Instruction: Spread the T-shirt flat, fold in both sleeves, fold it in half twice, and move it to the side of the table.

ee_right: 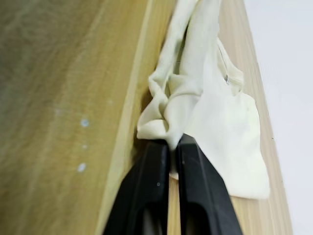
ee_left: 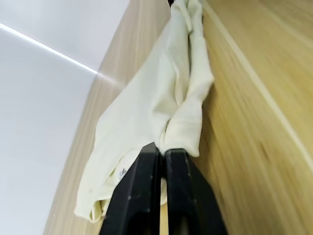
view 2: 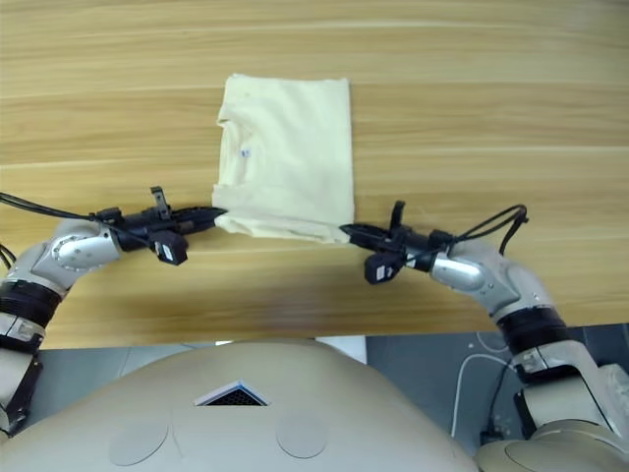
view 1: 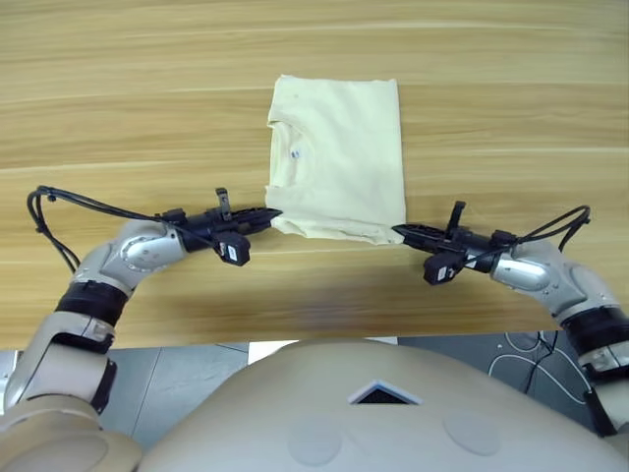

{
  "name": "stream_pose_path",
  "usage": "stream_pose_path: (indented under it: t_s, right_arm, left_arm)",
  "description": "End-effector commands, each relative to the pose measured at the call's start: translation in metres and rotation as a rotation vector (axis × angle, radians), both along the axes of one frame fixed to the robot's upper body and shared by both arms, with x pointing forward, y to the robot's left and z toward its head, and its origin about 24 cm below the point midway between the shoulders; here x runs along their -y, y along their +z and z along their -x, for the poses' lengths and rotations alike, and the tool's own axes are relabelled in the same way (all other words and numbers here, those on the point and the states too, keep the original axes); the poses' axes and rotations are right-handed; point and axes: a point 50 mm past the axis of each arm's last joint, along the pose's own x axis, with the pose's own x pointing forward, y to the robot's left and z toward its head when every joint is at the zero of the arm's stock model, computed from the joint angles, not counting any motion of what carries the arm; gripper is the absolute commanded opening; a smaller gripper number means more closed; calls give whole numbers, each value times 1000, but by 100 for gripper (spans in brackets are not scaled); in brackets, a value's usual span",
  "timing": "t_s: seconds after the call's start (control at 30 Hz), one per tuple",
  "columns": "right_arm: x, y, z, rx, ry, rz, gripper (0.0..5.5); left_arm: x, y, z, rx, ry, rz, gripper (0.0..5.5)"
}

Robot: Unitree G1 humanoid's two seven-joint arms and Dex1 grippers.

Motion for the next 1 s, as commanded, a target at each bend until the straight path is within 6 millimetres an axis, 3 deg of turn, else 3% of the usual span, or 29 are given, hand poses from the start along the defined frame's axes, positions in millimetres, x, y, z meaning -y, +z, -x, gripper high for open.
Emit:
stream_pose_path:
  t_s: [0.03,0.17,0.4,0.5,0.8,1.0]
  right_arm:
    - [14,6,20,-66,-27,17,7]
    - [12,23,32,-71,-52,-85,7]
    - [2,37,10,58,-115,-176,7]
    - [3,42,-10,132,-191,-204,7]
    - [-1,55,-71,338,-387,-251,7]
    - [-3,51,-106,385,-478,-222,7]
  left_arm:
    - [-3,-13,33,-99,-40,-80,0]
    - [-2,-4,49,-77,33,-23,0]
    - [7,18,11,146,238,87,0]
    - [15,22,-3,205,295,130,0]
    - [36,35,-73,358,423,206,0]
    - [43,26,-112,389,501,149,0]
